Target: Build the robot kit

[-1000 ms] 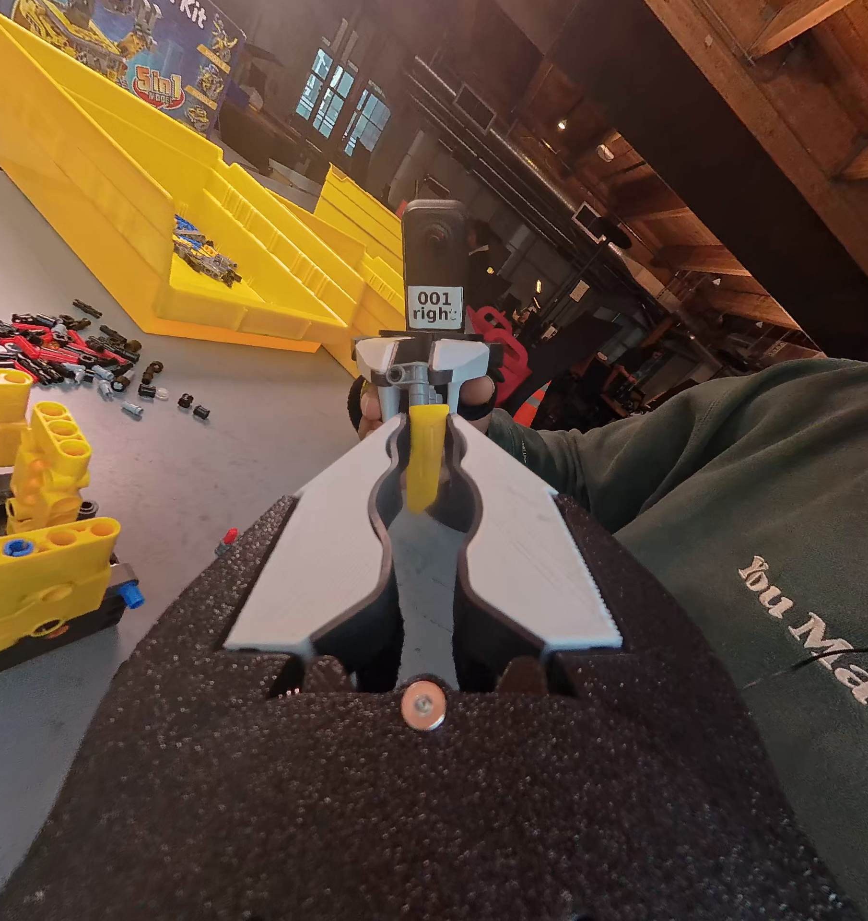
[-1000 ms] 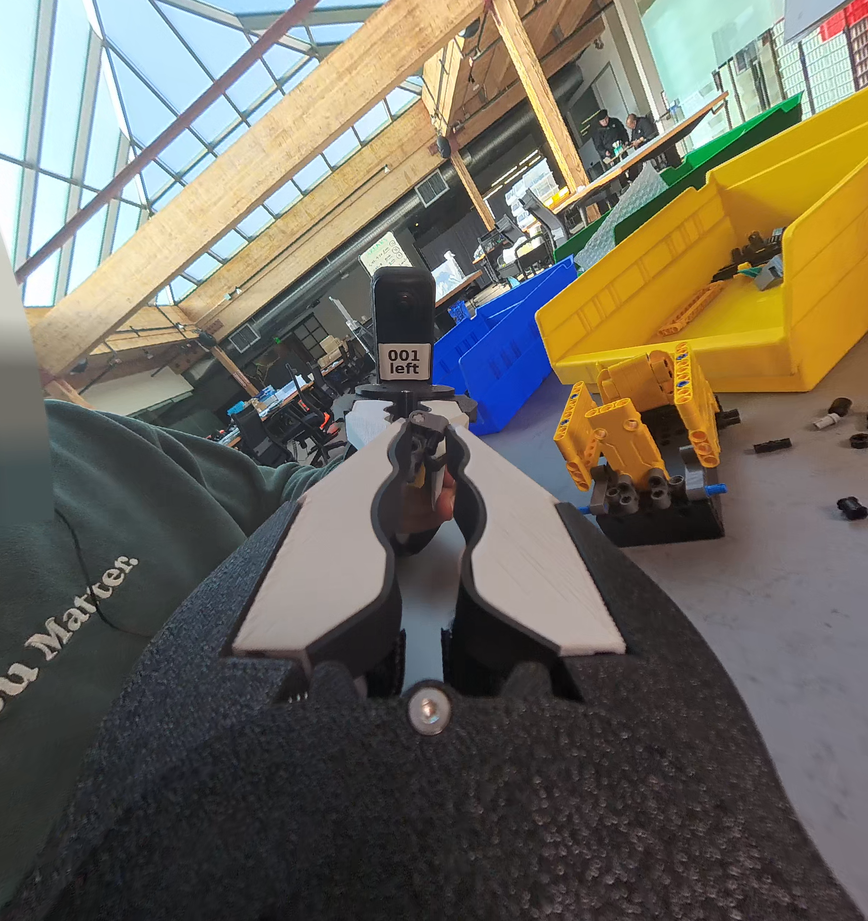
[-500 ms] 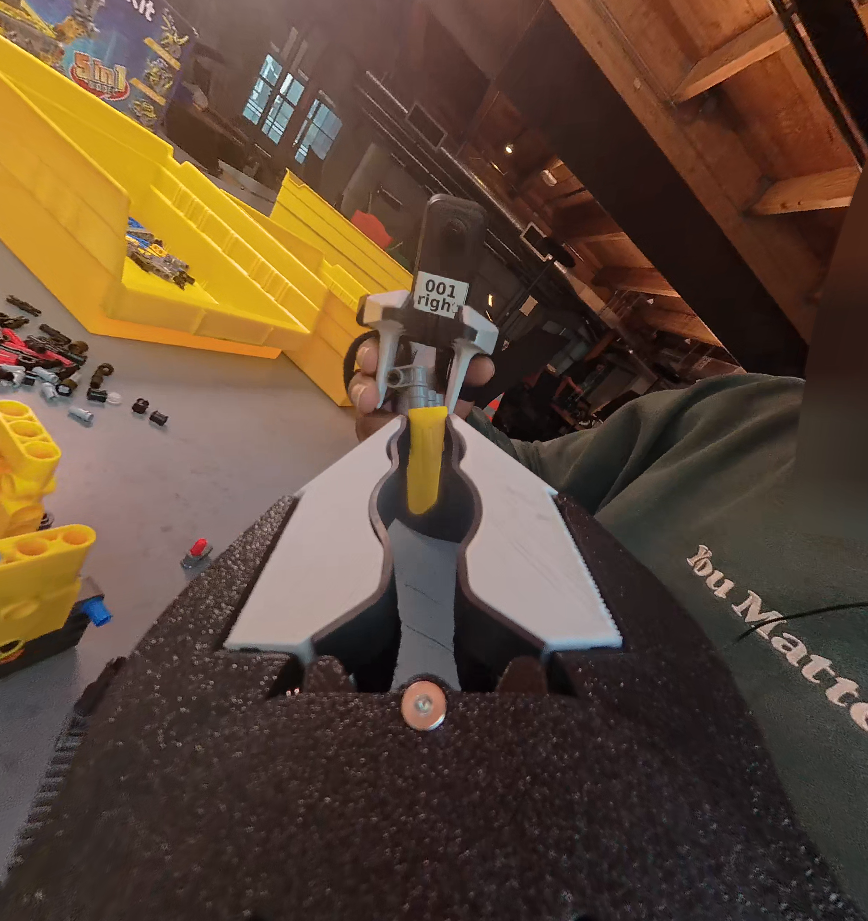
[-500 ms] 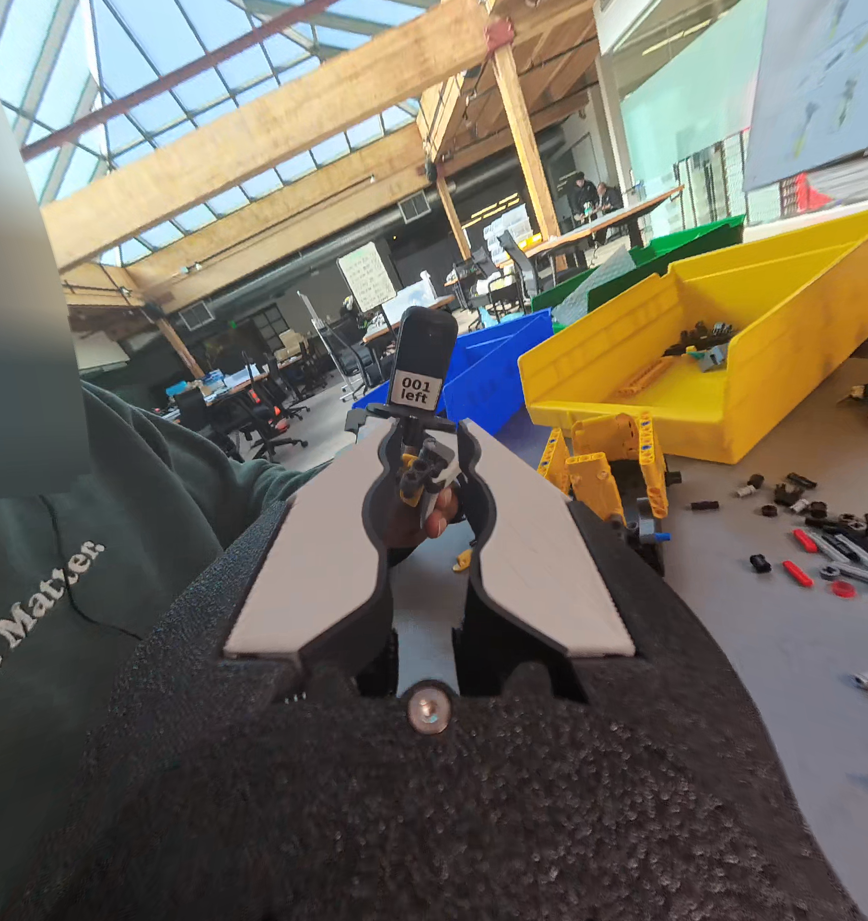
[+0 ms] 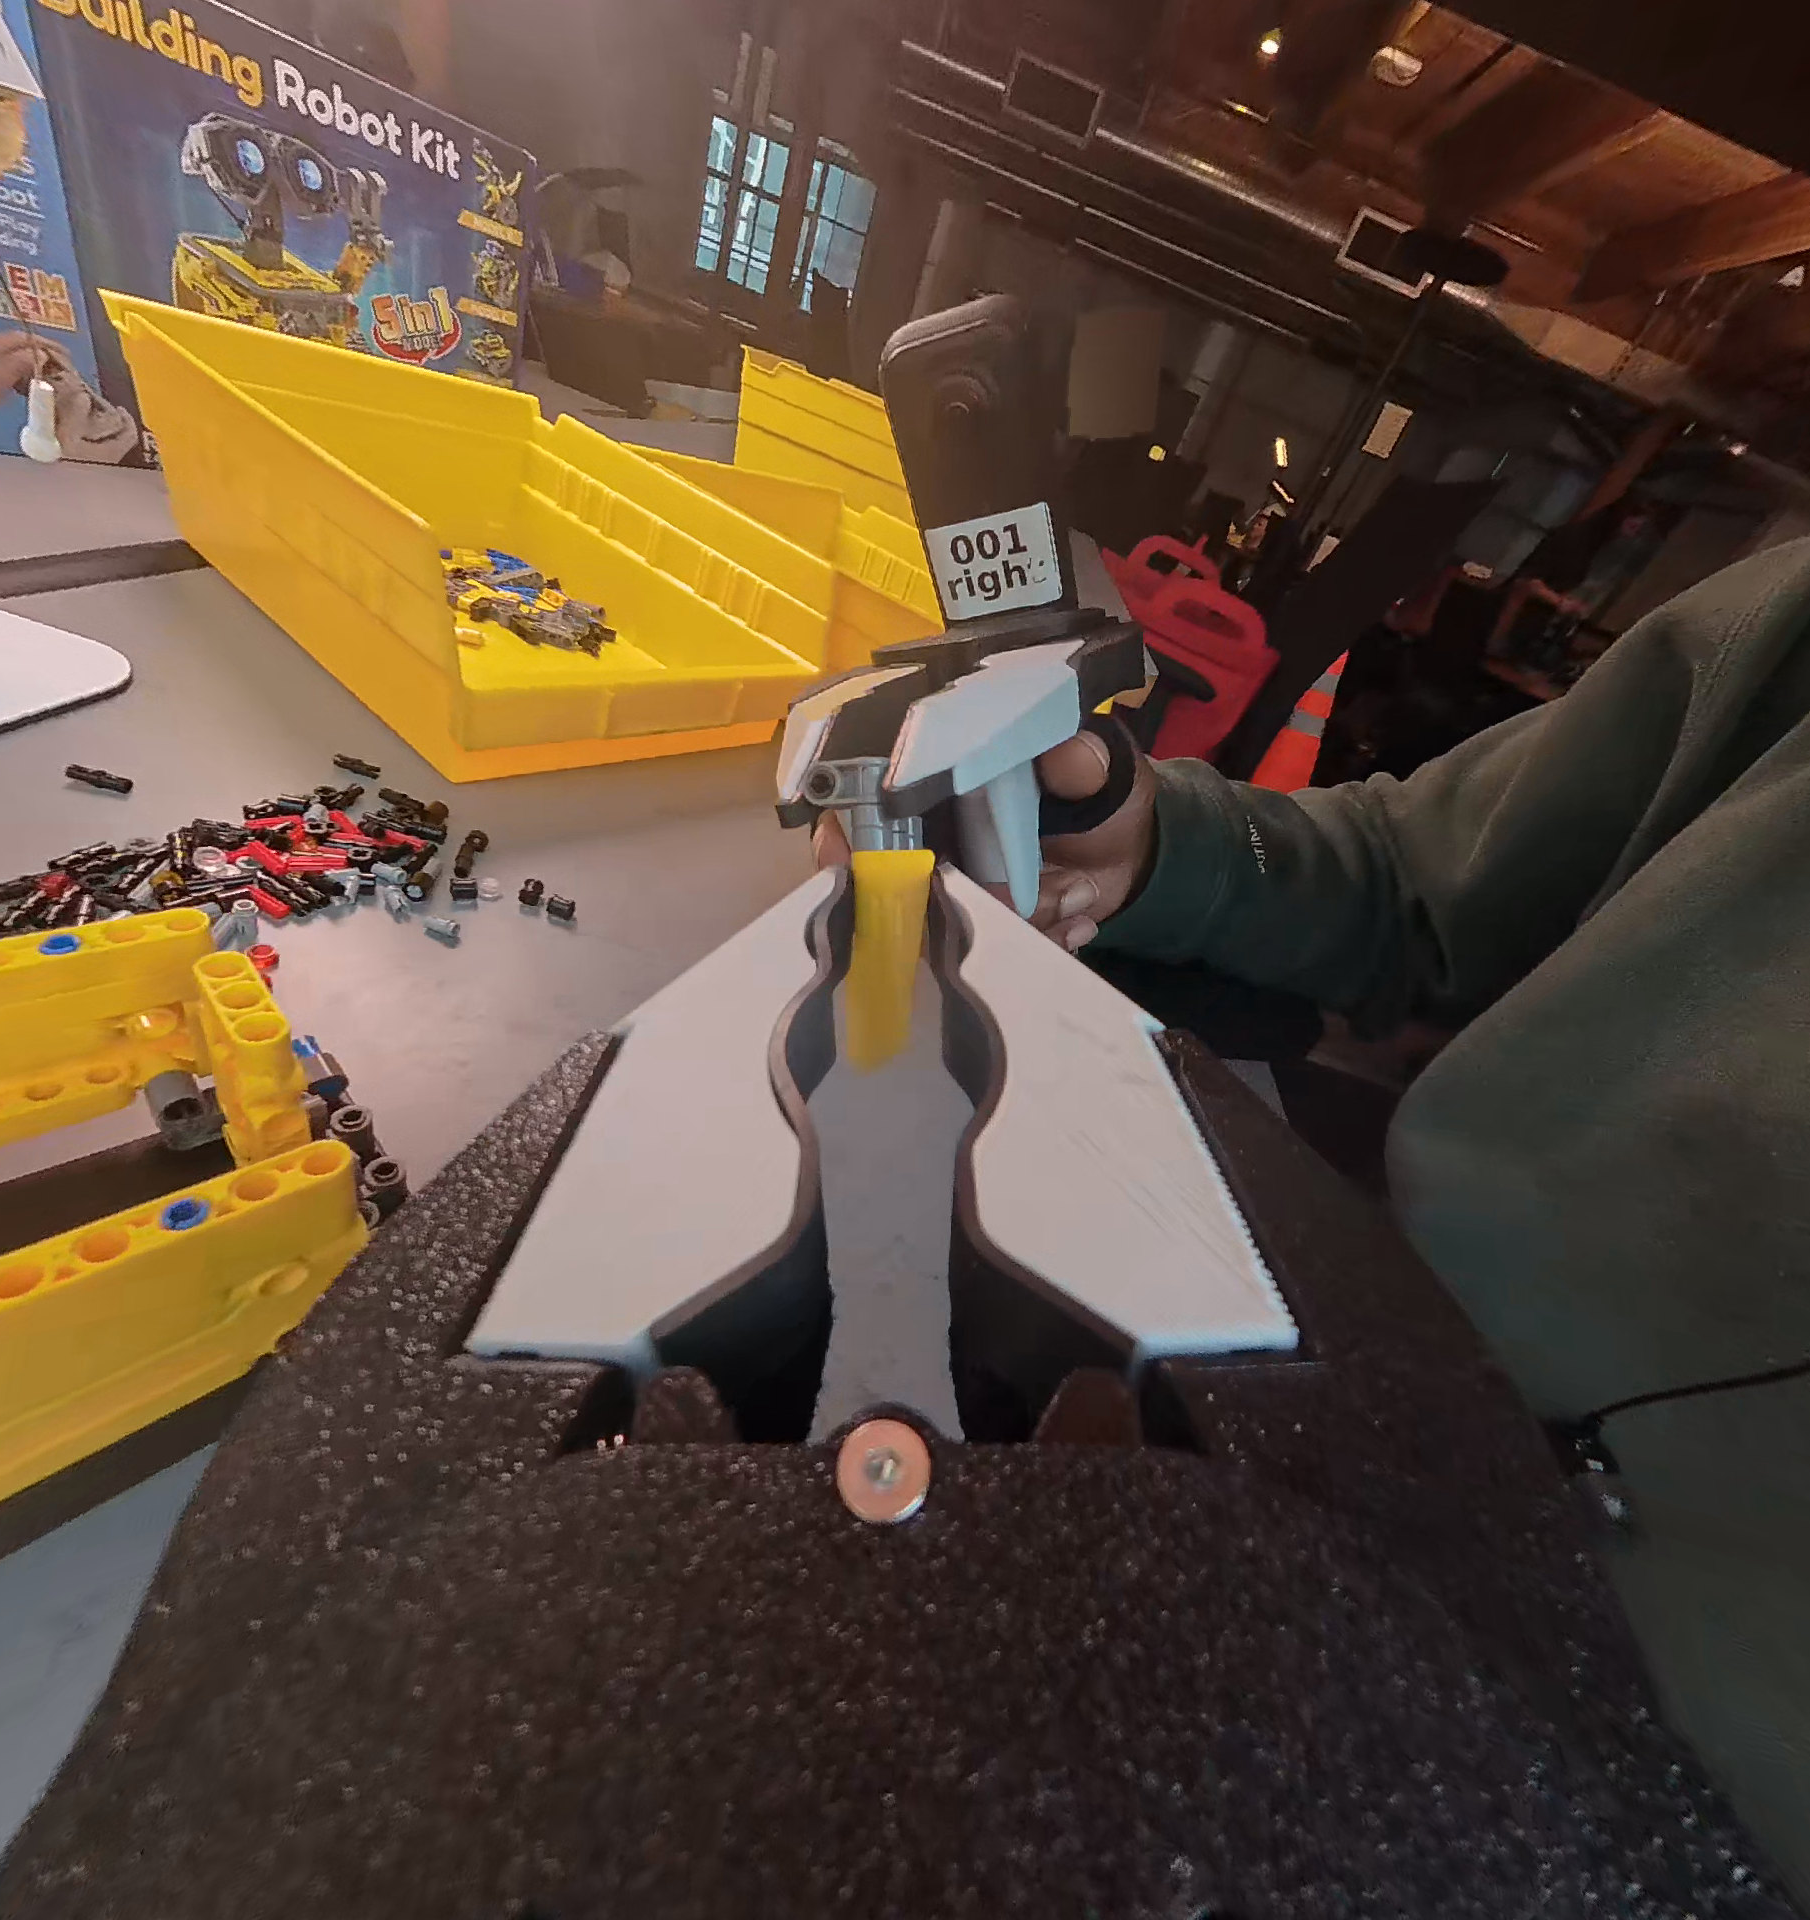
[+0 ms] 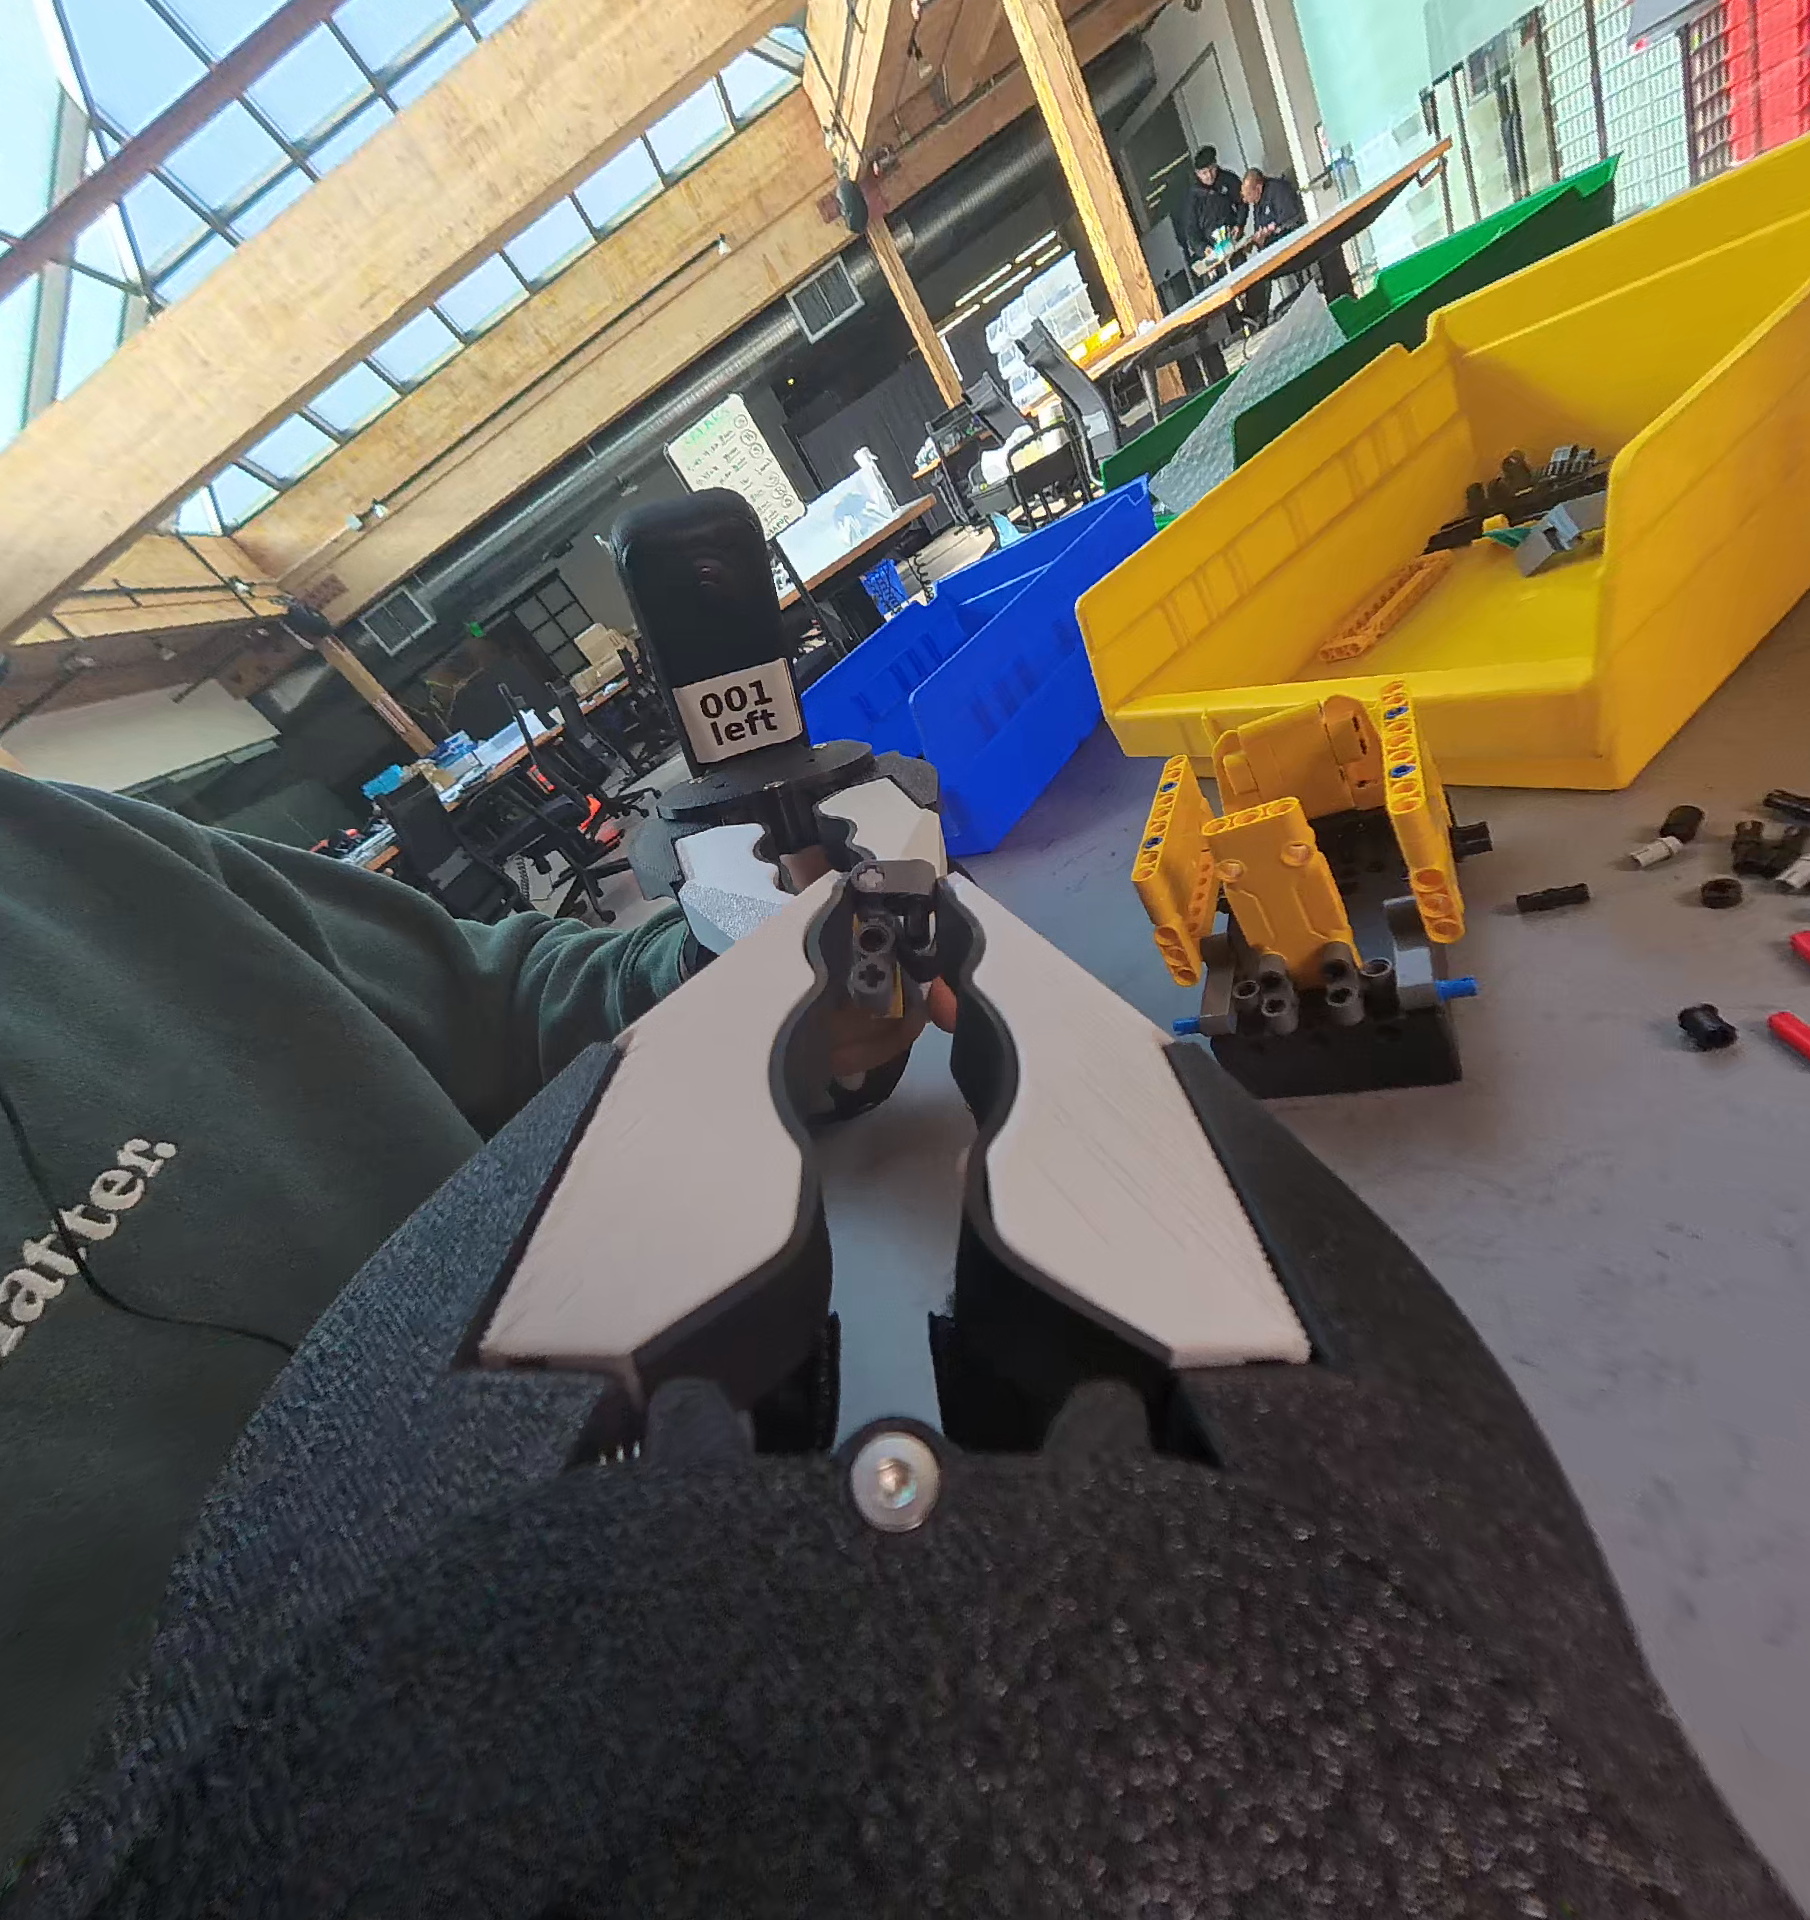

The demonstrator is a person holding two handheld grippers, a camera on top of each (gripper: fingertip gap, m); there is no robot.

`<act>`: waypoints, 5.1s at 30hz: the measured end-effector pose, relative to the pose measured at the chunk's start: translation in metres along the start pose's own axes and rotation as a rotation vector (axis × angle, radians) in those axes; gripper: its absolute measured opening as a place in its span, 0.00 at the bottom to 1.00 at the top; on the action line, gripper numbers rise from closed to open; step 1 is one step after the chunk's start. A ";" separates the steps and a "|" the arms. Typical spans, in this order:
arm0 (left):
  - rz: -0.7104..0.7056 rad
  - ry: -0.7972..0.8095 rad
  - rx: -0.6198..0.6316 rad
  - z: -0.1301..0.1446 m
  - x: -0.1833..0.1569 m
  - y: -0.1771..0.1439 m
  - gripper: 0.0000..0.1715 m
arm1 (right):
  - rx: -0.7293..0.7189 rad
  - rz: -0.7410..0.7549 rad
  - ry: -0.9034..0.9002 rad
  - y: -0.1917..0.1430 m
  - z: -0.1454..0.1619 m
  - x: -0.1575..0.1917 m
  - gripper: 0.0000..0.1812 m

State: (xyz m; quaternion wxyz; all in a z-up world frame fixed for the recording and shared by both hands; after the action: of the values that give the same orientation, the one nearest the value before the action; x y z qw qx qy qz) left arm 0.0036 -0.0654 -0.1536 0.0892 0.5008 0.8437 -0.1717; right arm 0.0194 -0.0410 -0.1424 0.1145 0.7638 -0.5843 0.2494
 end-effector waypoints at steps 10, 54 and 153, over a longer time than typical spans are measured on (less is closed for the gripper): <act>0.165 -0.124 -0.020 -0.001 -0.012 -0.001 0.08 | 0.052 -0.066 -0.073 0.002 0.009 0.010 0.07; 0.373 -0.482 -0.112 -0.004 0.002 -0.008 0.08 | 0.040 0.037 -0.308 -0.015 0.002 0.005 0.08; 0.001 -0.263 0.552 0.093 -0.001 0.031 0.08 | 0.674 0.190 -0.531 -0.002 0.096 -0.024 0.08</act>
State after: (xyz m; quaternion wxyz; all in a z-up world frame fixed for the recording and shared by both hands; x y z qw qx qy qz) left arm 0.0290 -0.0875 -0.2460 0.0582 0.4800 0.7460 -0.4579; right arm 0.0402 -0.0655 -0.2355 -0.3190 0.7387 -0.5472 0.2305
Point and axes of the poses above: each gripper's, where its closed fingertips meet, y out along the fingers, z out of its underside, x = y × z across the jaws, the point moved 2 cm from there along -y, back along the fingers, and after that the axes turned 10 degrees about x, right-handed, at the moved point
